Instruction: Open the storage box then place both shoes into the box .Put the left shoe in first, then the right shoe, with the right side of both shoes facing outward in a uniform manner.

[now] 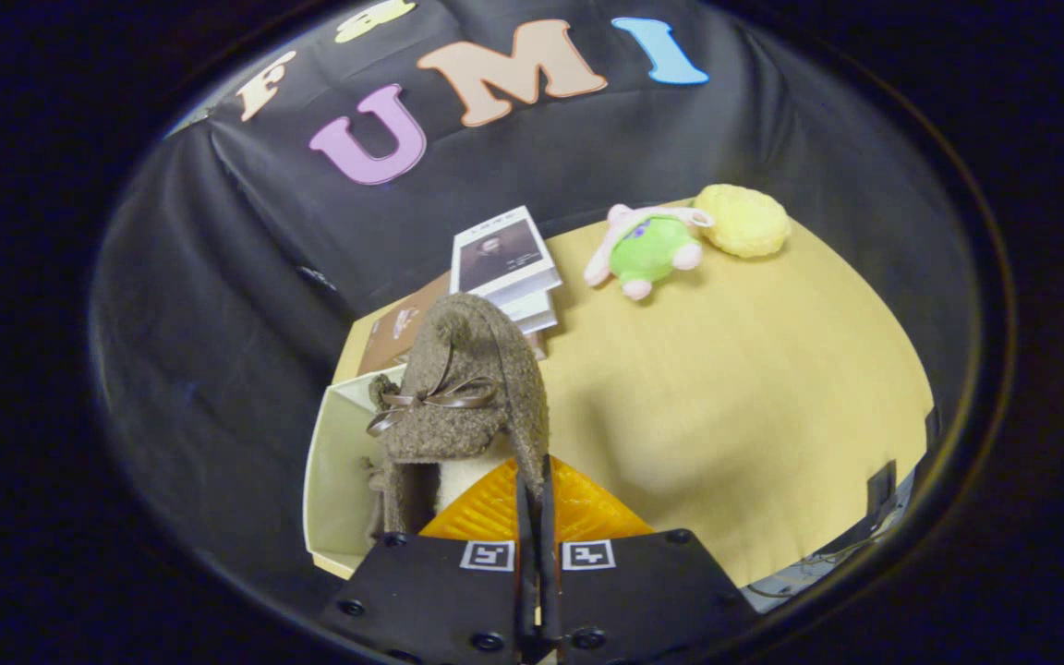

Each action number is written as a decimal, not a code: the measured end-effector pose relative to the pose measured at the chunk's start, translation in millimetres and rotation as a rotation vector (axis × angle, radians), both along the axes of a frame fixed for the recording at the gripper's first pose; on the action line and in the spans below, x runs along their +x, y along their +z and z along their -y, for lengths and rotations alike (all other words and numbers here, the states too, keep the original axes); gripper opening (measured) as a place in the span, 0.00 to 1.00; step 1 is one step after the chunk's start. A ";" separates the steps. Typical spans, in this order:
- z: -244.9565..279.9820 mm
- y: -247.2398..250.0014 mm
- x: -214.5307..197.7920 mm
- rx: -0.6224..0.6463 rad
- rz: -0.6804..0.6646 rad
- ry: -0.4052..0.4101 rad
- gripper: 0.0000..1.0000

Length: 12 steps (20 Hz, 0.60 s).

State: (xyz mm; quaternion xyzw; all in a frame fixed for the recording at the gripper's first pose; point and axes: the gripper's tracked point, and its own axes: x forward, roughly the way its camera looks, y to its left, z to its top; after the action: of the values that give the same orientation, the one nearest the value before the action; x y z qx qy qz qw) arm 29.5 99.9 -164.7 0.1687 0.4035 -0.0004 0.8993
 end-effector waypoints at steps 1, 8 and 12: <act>-12.2 5.0 0.6 0.014 0.010 0.009 0.05; -89.7 -20.0 -4.8 0.030 -0.009 0.078 0.05; -97.1 -43.4 -5.0 -0.043 -0.019 0.017 0.05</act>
State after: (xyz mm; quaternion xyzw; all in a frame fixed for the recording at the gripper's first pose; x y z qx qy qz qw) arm 24.5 197.0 -208.1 0.1459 0.4135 -0.0030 0.8987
